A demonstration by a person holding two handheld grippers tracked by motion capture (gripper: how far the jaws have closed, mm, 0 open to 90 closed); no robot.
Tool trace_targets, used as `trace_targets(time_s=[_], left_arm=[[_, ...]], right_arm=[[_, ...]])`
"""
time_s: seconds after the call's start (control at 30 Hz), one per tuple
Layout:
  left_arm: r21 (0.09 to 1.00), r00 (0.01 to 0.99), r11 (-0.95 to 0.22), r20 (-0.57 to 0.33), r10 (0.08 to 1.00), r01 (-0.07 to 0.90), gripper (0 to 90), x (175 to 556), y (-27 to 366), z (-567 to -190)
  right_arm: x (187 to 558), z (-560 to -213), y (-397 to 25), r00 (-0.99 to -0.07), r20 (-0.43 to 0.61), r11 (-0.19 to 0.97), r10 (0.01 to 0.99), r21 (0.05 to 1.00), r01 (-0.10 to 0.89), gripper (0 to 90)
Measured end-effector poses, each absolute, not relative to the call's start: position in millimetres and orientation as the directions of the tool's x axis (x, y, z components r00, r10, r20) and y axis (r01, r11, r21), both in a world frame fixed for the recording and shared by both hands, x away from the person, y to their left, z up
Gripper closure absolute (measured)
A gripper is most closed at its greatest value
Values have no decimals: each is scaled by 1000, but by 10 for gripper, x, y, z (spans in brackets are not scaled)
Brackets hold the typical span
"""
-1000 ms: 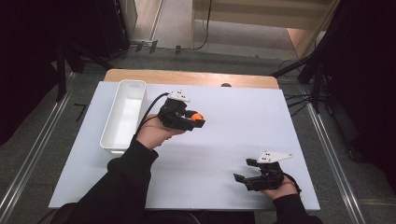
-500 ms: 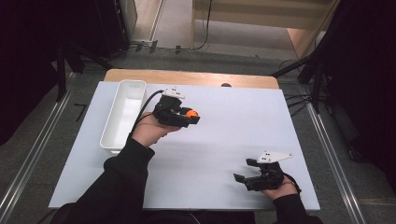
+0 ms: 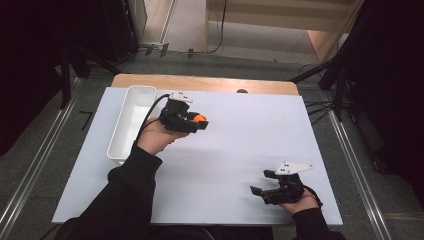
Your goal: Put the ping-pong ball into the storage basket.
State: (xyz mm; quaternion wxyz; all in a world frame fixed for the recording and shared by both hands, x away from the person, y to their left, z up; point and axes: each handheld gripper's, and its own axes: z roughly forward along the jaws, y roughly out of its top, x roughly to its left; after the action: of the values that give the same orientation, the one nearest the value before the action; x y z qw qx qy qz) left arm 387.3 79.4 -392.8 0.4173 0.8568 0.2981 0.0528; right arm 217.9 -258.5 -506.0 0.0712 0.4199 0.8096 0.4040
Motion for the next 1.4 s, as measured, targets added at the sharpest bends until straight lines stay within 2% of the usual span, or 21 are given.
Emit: trace_targets(time_s=[0.57,1.4], left_arm=[[751,772,-437,-150,618,495,510,3954,973,-3893],[750,736,-401,-165,656,525,510,4058,1204,-3869]], right_arm=[[2179,-5058,-2585,-637,226,320,737,714,623,159],[2180,-5059,-2586,-638,225,321,737,713,623,159]])
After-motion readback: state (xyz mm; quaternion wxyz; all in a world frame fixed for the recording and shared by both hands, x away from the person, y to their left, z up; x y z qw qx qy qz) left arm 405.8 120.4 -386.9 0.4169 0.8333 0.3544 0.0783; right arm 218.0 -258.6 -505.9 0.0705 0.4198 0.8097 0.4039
